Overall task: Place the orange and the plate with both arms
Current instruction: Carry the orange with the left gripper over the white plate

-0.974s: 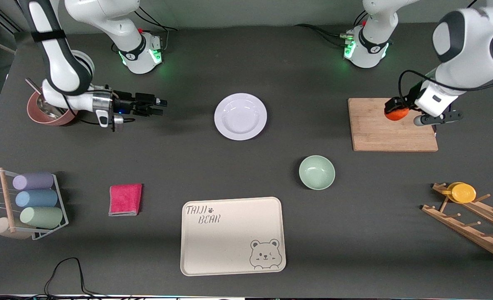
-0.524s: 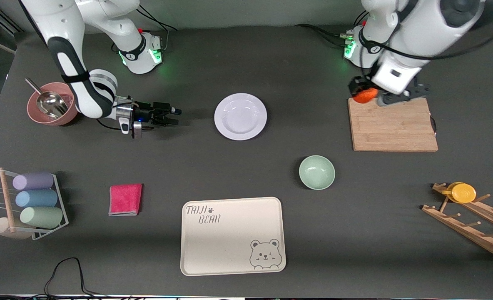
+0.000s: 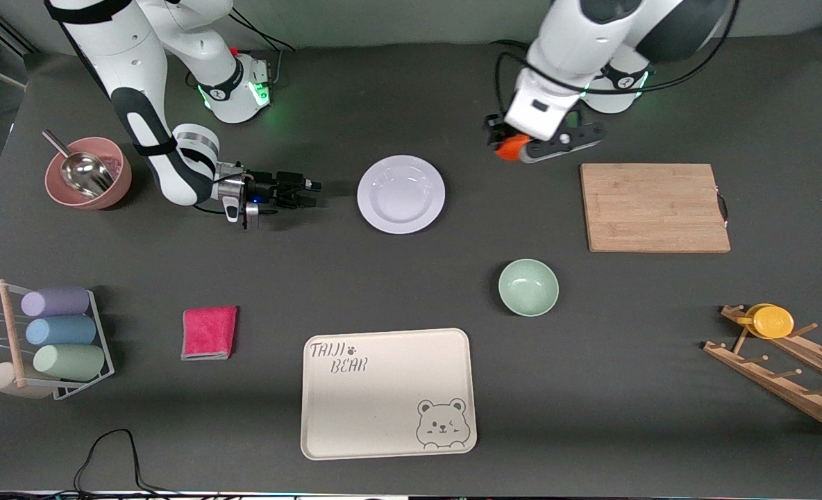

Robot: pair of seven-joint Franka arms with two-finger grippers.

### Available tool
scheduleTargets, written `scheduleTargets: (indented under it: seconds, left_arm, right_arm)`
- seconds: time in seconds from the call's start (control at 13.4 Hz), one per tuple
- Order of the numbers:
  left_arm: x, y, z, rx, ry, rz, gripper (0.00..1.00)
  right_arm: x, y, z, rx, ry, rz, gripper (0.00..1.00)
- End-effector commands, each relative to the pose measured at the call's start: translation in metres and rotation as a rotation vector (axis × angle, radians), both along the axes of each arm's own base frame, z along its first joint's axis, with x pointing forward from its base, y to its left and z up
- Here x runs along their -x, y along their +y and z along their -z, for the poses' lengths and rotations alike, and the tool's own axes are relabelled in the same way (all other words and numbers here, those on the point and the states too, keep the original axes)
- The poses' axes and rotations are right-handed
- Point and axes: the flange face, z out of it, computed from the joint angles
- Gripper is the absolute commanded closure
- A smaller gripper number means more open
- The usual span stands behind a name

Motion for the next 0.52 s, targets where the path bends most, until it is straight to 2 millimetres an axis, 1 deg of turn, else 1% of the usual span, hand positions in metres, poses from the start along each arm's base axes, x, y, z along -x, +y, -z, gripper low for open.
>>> scheduleTargets:
  seconds: [0.0,0.07,0.22,0.37,0.45]
  left_arm:
    - [-0.001,-0.061,0.033,0.11,0.033,-0.003,0.81]
    - [0.004,-0.081,0.053,0.132,0.045,0.013,0.81]
    - [0.015,-0.108,0.078,0.149,0.046,0.04,0.81]
    - [0.03,-0.137,0.102,0.157,0.021,0.029,0.81]
    - [0.037,-0.152,0.121,0.15,0.004,0.019,0.81]
  right_arm:
    - [0.001,0.004,0.014,-0.017,-0.05,-0.007,0.0]
    - [0.001,0.007,0.017,-0.035,-0.054,-0.013,0.0]
    - [0.002,0.006,0.02,-0.043,-0.056,-0.015,0.0]
    - [0.003,0.006,0.021,-0.041,-0.054,-0.015,0.0]
    - [0.002,0.006,0.021,-0.042,-0.054,-0.014,0.0]
